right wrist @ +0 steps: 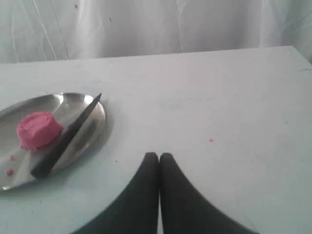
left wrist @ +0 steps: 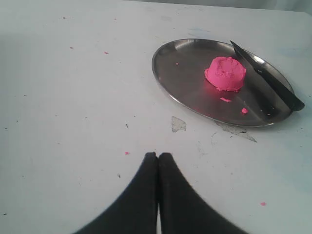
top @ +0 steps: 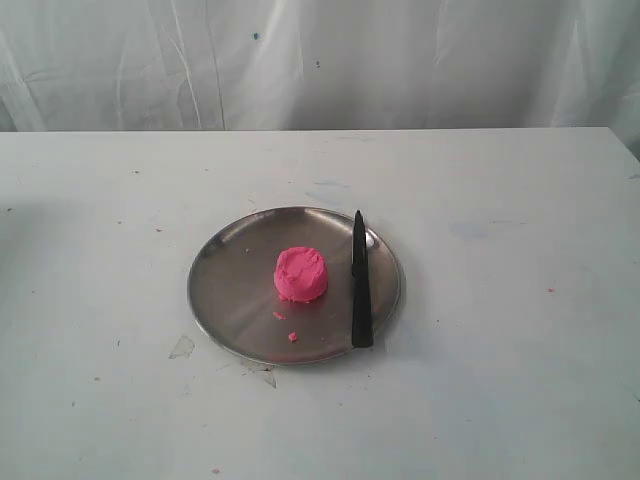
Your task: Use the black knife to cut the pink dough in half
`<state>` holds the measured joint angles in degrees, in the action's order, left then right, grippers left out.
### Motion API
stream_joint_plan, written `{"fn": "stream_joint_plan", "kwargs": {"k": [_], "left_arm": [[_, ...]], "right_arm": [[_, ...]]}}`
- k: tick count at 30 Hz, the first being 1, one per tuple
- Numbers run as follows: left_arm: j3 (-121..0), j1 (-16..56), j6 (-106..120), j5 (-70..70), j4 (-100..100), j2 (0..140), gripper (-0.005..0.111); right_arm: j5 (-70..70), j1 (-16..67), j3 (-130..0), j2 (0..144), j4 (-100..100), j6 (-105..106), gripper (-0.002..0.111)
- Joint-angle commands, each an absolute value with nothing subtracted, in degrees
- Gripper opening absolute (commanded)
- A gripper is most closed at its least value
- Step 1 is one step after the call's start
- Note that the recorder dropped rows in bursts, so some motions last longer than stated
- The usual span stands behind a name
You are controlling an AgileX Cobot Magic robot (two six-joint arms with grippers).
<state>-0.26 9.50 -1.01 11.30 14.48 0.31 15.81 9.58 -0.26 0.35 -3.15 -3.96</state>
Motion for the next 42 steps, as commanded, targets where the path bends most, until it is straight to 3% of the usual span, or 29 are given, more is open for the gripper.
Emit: {"fn": "stream_joint_plan", "kwargs": {"k": [1, 9, 19, 30, 38, 42], "left_arm": [[0.00, 9.30, -1.32, 11.24, 14.56, 0.00, 0.000], [0.00, 9.30, -1.32, 11.24, 14.56, 0.00, 0.000], [0.00, 9.30, -1.32, 11.24, 14.56, 0.00, 0.000], [0.00, 9.30, -1.32, 11.24, 14.56, 0.00, 0.000], [0.00, 9.30, -1.32, 11.24, 14.56, 0.00, 0.000], [0.00, 9.30, -1.32, 11.24, 14.56, 0.00, 0.000]], "right_arm": [[4.96, 9.15, 0.00, 0.00, -11.68, -13.69, 0.000], [-9.07, 9.15, 0.00, 0.00, -17.15, -24.56, 0.000], [-8.83, 9.15, 0.00, 0.00, -16.87, -36.42, 0.000], [15.67, 15.01, -19.29, 3.17, -5.34, -23.39, 0.000], [37.31, 17.76, -37.02, 22.43, -9.70, 1.08, 0.000], [39.79, 17.76, -40.86, 32.27, -10.68, 6.53, 0.000]]}}
